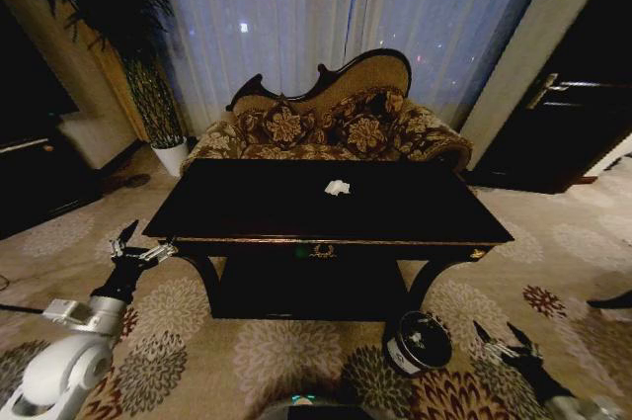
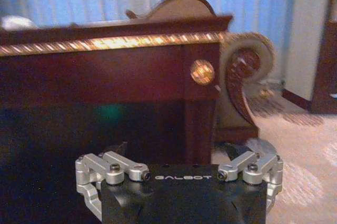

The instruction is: Move to the front of the table and place the trash on the table into the trash bin.

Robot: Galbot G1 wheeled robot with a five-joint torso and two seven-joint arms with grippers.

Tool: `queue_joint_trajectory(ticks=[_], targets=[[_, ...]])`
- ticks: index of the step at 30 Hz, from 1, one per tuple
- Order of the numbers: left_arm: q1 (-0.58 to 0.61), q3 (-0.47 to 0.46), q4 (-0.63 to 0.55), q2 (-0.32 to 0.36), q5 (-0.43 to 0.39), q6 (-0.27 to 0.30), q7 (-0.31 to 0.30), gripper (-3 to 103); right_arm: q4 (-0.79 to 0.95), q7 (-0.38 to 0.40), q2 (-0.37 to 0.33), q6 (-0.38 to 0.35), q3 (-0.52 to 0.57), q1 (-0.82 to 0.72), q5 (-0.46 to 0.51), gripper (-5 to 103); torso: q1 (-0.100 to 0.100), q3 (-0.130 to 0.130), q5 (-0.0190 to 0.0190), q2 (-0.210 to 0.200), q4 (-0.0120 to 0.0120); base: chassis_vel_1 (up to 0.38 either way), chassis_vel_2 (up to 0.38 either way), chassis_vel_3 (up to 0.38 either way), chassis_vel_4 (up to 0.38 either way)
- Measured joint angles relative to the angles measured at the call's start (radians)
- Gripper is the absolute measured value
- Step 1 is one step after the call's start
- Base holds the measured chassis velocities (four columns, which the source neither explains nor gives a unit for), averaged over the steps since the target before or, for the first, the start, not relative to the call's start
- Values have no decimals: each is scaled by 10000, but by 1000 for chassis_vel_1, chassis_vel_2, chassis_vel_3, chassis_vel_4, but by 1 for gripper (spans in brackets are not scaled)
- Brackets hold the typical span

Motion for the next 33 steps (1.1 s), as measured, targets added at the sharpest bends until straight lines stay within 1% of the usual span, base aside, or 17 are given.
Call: queue_joint_trajectory(ticks=[4, 7, 9, 12, 14, 15, 18, 20, 21, 23, 24, 25, 26, 29, 31, 32, 33], targets=[[0, 0, 0, 0, 0, 0, 0, 100, 1089, -235, 125, -11, 419, -311, 132, 100, -1, 0, 0, 0, 1, 0, 0, 0, 0], [0, 0, 0, 0, 0, -1, 0, 100, 1522, -254, 134, -73, 553, -388, 153, 100, 0, 0, -2, 0, 1, 0, 0, 0, 0], [0, 0, 0, 0, 0, 0, 0, 100, 2128, -145, 90, -199, 742, -469, 181, 100, 0, 0, -2, 0, 1, 0, 0, 0, 0], [0, 0, 0, 0, 0, 0, 0, 100, 2580, 62, -10, -321, 875, -513, 254, 100, 0, 0, -2, 0, 1, 0, 0, 0, 0], [0, 0, 0, 0, 0, 0, 0, 100, 3070, 542, -193, -530, 981, -512, 267, 100, -1, 0, 0, 0, 1, 0, 0, 0, 0], [0, 0, 0, 0, 0, 0, 0, 100, 3070, 542, -193, -530, 981, -512, 267, 100, -1, 0, 0, 0, 1, 0, 0, 0, 0], [0, 0, 0, 0, 0, 0, 0, 100, 3535, 1143, -458, -779, 1003, -429, 193, 100, 0, 1, -1, -1, 1, 0, 0, 0, 0], [0, 0, 0, 0, 0, 0, 0, 100, 3852, 1633, -720, -979, 822, -206, 41, 100, 0, 1, -1, -1, 1, 0, 0, 0, 0], [0, 0, 0, 0, 0, 0, 0, 100, 3852, 1633, -720, -979, 822, -206, 41, 100, 0, 1, -1, -1, 1, 0, 0, 0, 0], [0, 0, 0, 0, 0, 0, 0, 100, 4073, 2043, -920, -1132, 601, 18, -60, 100, 0, 1, 0, -1, 1, 0, 0, 0, 0], [0, 0, 0, 0, 0, 0, 0, 100, 4287, 2499, -1100, -1290, 388, 260, -90, 100, 0, 1, 1, -1, 1, 0, 0, 0, 0], [0, 0, 0, 0, 0, 0, 0, 100, 4371, 2689, -1175, -1373, 304, 367, -90, 100, 0, 1, 0, -1, 0, 0, 0, 0, 0], [0, 0, 0, 0, 0, 0, 0, 100, 4371, 2689, -1175, -1373, 304, 367, -90, 100, 0, 1, 0, -1, 0, 0, 0, 0, 0], [0, 0, 0, 0, 0, 0, -1, 100, 4756, 3403, -1478, -1802, -127, 838, -113, 100, 0, 2, -1, -1, 2, 0, 0, 0, 0], [0, 0, 0, 0, 0, 0, 0, 100, 5097, 4006, -1680, -2215, -540, 1298, -250, 100, 0, 2, -2, -1, 1, 0, 0, 0, 0], [0, 0, 0, 0, 0, 0, 0, 100, 5097, 4006, -1680, -2215, -540, 1298, -250, 100, 0, 2, -2, -1, 1, 0, 0, 0, 0], [0, 0, 0, 0, 0, 0, 0, 100, 5189, 4255, -1771, -2374, -717, 1512, -353, 100, 0, 1, -1, -1, 1, 0, 0, 0, 0]])
